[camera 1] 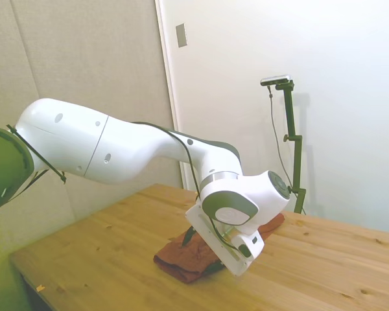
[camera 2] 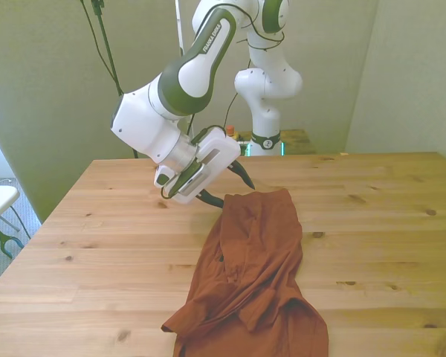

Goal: Unfold the shorts

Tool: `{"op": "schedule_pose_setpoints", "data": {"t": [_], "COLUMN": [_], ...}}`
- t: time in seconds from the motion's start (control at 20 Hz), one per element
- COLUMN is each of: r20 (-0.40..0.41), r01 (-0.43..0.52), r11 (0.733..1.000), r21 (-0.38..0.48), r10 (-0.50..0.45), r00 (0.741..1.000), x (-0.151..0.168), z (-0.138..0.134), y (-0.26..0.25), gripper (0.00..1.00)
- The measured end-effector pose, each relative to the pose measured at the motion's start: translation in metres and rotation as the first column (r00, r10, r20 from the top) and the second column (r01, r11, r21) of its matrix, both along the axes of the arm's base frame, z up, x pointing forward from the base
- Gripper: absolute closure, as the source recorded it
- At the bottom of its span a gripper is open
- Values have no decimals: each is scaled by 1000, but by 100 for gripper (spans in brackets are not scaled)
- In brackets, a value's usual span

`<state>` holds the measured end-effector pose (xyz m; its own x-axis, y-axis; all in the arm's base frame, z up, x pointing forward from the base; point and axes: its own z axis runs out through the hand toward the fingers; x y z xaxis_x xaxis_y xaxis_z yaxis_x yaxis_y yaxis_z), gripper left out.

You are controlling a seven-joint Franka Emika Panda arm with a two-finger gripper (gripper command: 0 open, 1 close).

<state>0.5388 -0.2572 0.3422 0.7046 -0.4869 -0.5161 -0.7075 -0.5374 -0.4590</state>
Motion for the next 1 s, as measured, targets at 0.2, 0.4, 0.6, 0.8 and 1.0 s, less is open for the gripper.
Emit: {"op": "schedule_pose_setpoints", "data": {"t": [0.2,0.4,0.6,0.8,1.0], "r20": [-4,-9,-14,-26,-39], "r01": [-4,2,13,23,26], "r11": [1000,1000,1000,1000,1000], "r21": [8,6,4,9,15], "r10": [4,-2,-13,-22,-25], "r00": [1000,1000,1000,999,999], "x": [-2,-6,-9,-11,-13], "z": [1,1,-1,-9,-21], "y": [-1,-5,-11,-16,-21], "gripper": [100,100,100,100,100]}}
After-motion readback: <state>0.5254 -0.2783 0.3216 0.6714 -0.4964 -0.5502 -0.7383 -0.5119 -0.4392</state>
